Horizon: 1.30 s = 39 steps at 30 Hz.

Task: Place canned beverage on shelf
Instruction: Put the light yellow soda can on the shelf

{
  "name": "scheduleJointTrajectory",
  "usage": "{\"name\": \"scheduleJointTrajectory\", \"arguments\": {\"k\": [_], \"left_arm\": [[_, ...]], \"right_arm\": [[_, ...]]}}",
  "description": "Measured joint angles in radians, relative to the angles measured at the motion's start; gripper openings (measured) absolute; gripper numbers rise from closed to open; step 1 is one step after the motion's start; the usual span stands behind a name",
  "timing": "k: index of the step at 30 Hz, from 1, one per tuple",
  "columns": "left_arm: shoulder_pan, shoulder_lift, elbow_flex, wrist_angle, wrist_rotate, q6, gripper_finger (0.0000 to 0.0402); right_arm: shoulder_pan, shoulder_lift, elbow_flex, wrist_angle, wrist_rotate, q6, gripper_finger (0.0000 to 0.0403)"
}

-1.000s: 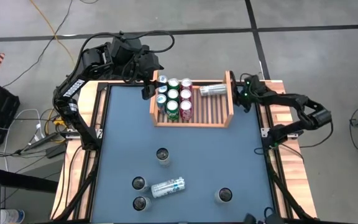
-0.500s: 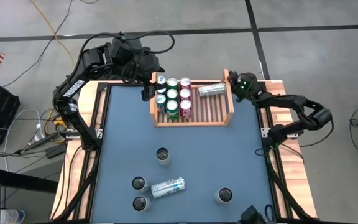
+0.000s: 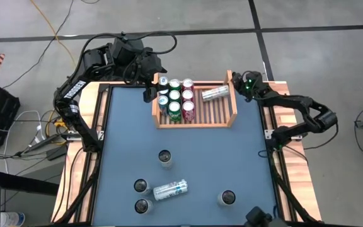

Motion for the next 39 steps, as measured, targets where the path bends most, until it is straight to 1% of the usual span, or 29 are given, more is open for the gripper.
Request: {"name": "scheduleJointTrajectory", "arguments": {"k": [4,6,14,16,18,20,22,25,27,30,33,36,39], "left_arm": [[0.000,0.000,0.000,0.000,0.000,0.001,0.0296],[0.000,0.000,0.000,0.000,0.000,0.001,0.0296],[0.000,0.000,0.000,0.016,-0.001,0.000,0.0296],[0.000,0.000,0.000,0.046,-0.001,-0.006,0.0296],[0.000,-0.002,-0.020,0.095,-0.001,-0.001,0.0296],[0.002,-0.003,-0.057,0.174,-0.002,-0.007,0.0296],[0.013,0.011,-0.108,0.262,0.002,-0.035,0.0296],[0.043,0.068,-0.151,0.303,0.048,-0.061,0.0296],[0.059,0.133,-0.162,0.331,0.092,-0.066,0.0296],[0.071,0.235,-0.152,0.379,0.103,-0.053,0.0296],[0.071,0.335,-0.136,0.492,0.085,-0.048,0.0296],[0.079,0.423,-0.120,0.597,0.077,-0.092,0.0296],[0.088,0.508,-0.082,0.653,0.068,-0.103,0.0296]], "right_arm": [[-0.032,0.003,-0.004,-0.029,0.007,-0.054,0.0000],[-0.037,0.004,-0.004,-0.025,0.011,-0.057,0.0000],[-0.013,0.003,-0.003,-0.037,-0.008,0.001,0.0000],[0.004,-0.001,-0.003,-0.036,-0.007,0.005,0.0000],[0.008,-0.021,-0.004,0.006,-0.021,0.000,0.0000],[0.007,-0.072,-0.004,0.063,-0.033,0.014,0.0000],[-0.001,-0.138,0.019,0.061,-0.007,0.023,0.0000],[-0.022,-0.256,0.057,-0.032,0.055,-0.012,0.0000],[-0.034,-0.329,0.096,-0.096,0.075,-0.080,0.0000],[-0.040,-0.421,0.164,-0.221,0.078,-0.205,0.0000],[-0.037,-0.476,0.222,-0.349,0.078,-0.285,0.0000],[-0.014,-0.504,0.241,-0.416,0.064,-0.301,0.0000],[0.014,-0.523,0.241,-0.457,0.057,-0.350,0.0000]]}}
